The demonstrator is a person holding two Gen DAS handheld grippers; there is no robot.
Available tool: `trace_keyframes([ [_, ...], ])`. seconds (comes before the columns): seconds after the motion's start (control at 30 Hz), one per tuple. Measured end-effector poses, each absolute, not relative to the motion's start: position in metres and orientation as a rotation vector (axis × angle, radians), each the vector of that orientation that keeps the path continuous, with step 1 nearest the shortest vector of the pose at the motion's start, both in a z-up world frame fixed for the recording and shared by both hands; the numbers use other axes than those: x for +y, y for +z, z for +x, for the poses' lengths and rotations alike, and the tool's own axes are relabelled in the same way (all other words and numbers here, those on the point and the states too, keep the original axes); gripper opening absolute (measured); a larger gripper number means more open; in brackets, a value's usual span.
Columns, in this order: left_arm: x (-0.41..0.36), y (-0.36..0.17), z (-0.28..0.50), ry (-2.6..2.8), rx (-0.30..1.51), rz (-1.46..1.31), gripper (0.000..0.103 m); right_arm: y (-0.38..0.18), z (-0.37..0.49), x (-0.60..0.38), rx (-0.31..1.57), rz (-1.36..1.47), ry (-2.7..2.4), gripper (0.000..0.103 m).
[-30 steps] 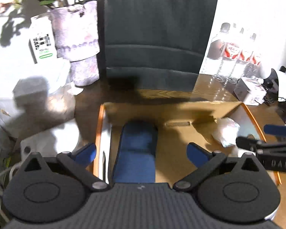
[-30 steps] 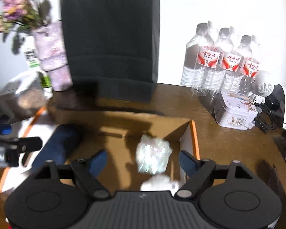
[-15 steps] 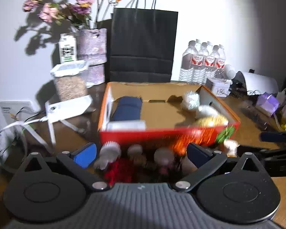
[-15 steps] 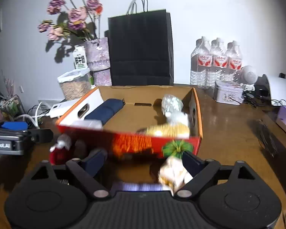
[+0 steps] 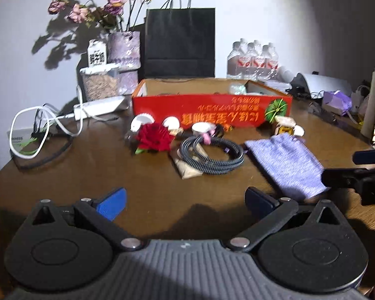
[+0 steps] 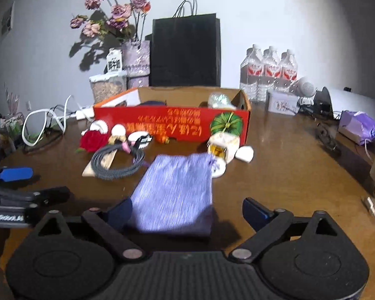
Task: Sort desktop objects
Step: 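Grasp the braided black cable with the left tool while the right tool grasps the purple pouch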
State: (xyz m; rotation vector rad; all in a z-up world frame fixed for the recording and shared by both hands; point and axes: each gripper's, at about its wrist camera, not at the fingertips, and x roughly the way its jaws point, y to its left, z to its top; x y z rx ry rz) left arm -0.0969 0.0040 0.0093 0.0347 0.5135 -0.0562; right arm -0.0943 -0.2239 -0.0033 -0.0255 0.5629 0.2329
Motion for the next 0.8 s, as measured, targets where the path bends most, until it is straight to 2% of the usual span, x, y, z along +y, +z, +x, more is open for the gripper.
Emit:
trace_keyframes([
  [0.57,0.008,0.010,-0.087,-0.068,0.544,0.032,0.103,-0.015,-0.085,-0.217,0.601,0.053,0.238,0.095],
  [0.8,-0.009,0.020,-0.039,-0.165,0.580,0.102,0.103,-0.015,-0.070,-0.222,0.613,0.062,0.196,0.095],
])
